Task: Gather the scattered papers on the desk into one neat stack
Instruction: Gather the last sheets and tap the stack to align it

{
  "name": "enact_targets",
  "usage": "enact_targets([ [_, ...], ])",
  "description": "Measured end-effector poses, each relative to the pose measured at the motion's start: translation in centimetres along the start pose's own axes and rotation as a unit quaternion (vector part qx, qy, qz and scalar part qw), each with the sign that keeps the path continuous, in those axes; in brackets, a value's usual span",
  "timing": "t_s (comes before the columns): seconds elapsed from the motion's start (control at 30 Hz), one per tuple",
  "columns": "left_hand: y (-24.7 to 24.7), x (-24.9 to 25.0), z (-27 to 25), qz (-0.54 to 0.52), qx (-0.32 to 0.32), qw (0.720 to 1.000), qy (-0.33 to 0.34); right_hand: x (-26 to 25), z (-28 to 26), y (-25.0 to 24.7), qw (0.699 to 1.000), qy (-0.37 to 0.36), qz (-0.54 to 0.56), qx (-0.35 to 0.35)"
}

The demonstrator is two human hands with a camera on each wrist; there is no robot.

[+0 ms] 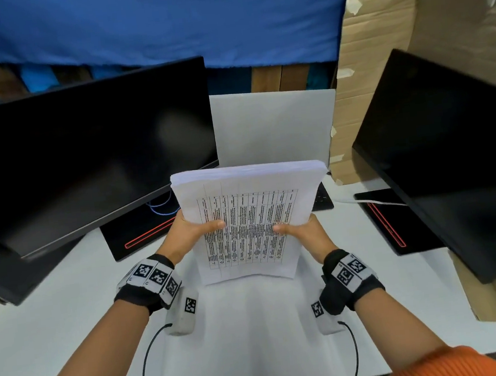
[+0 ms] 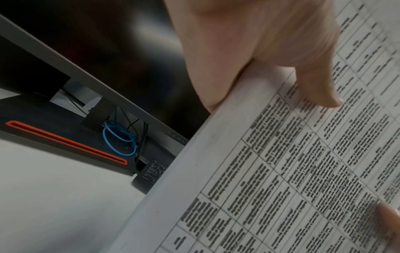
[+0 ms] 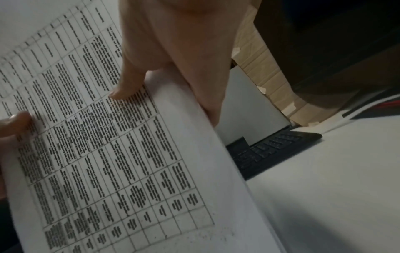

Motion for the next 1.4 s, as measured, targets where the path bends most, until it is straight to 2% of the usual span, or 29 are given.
enact_targets([
  [0.13, 0.4, 0.3, 0.1, 0.006, 0.004, 1.000, 0.010, -0.2, 0.3, -0.9, 1.000, -0.012, 0.002, -0.002],
  [0.3, 0.9, -2.1, -0.3, 0.009, 0.001, 0.999, -0.042, 2.4, 0.1, -0.9, 0.998, 0.051, -0.045, 0.001],
  [0.37, 1.4, -3.0, -0.5, 0.025, -0.001, 0.998, -0.058, 2.8, -0.1, -0.8, 0.997, 0.048, -0.056, -0.014],
  [0.6, 4.6, -2.8, 1.4, 0.057, -0.010, 0.996, -0.062, 2.7, 0.3, -4.9, 0.998, 0.048, -0.022, 0.042],
  [0.77, 7.4, -7.2, 2.2, 0.036, -0.032, 0.991, -0.127, 5.6, 0.1, -8.7, 0.992, 0.096, 0.001, 0.076],
  [0.93, 10.3, -11.3, 2.4, 0.055, -0.043, 0.977, -0.199, 9.4, -0.6, -11.2, 0.980, 0.170, -0.014, 0.103],
  [1.1, 13.4, -14.8, 2.6, 0.076, -0.041, 0.959, -0.271, 13.0, -0.7, -14.2, 0.967, 0.214, -0.043, 0.129],
  [1.23, 15.7, -16.5, 2.8, 0.070, -0.047, 0.952, -0.293, 14.6, -0.8, -16.7, 0.955, 0.242, -0.077, 0.152],
  [1.4, 17.3, -18.2, 3.2, 0.063, -0.009, 0.945, -0.320, 16.3, -0.4, -19.8, 0.937, 0.271, -0.136, 0.175],
])
Point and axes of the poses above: each hand's wrist, its own z-axis towards the middle knuckle, its own y-axis out of the palm, x = y × z, the point moved 7 cm from there along z, towards the middle knuckle, and after that the axes turned 4 degrees about -z, right-handed, at the moved point
